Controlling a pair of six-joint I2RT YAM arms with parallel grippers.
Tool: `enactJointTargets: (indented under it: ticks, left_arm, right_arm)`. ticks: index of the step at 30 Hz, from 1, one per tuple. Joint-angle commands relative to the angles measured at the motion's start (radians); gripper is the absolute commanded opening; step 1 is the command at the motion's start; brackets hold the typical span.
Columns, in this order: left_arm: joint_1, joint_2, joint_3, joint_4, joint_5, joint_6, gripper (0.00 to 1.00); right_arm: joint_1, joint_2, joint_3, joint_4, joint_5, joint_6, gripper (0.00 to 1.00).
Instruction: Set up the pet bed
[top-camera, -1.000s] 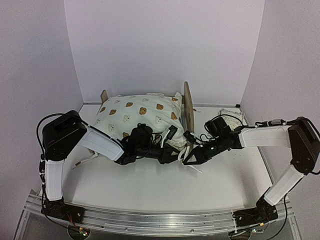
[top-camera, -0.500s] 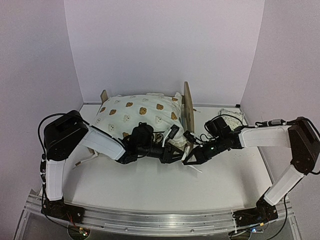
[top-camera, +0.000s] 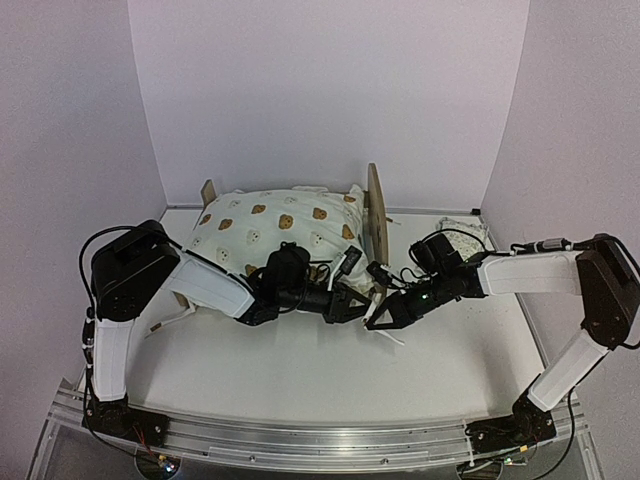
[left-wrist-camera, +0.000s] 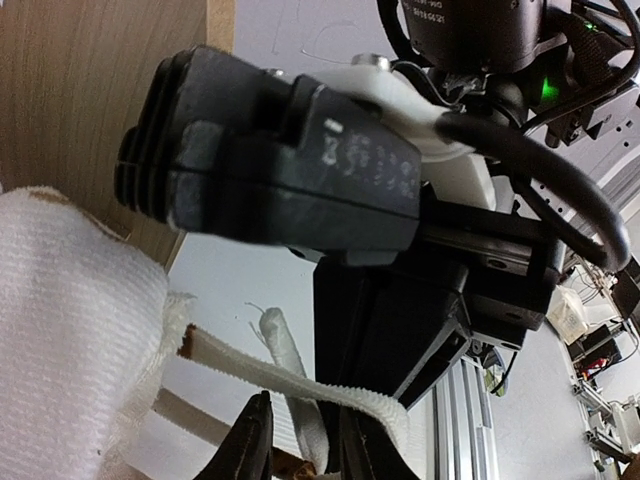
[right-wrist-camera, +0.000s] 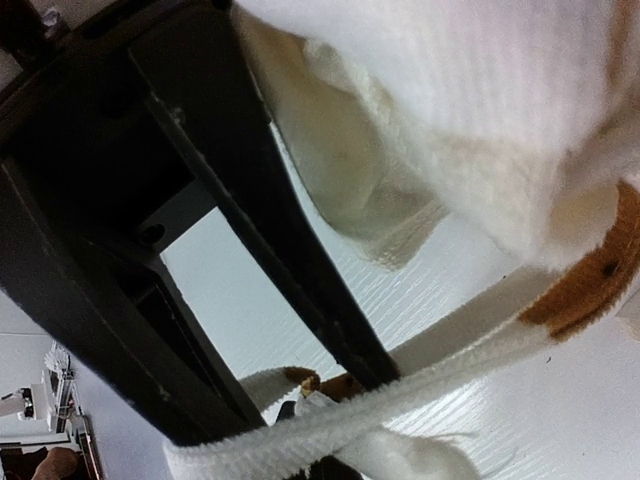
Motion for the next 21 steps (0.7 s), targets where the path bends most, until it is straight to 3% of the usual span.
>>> enactJointTargets:
  ticks: [1, 7, 14, 21]
  left_arm:
    - [-0.003, 0.012, 0.029, 0.030, 0.029, -0.011, 0.24]
    - [-0.003, 0.015, 0.028, 0.032, 0.053, -0.028, 0.23]
    - [-0.003, 0.021, 0.033, 0.042, 0.081, -0.055, 0.01]
    - [-0.003, 0.002, 0.007, 0.059, 0.061, -0.070, 0.00]
  right_arm:
    - [0.007, -0.038, 0.008, -0.009, -0.053, -0.014, 0.00]
    - [0.007, -0.036, 0.011, -0.009, -0.052, -0.016, 0.00]
    - [0.007, -0.032, 0.016, -0.009, -0.047, -0.016, 0.00]
    - [0.007, -0.035, 0.011, -0.009, -0.034, -0.007, 0.00]
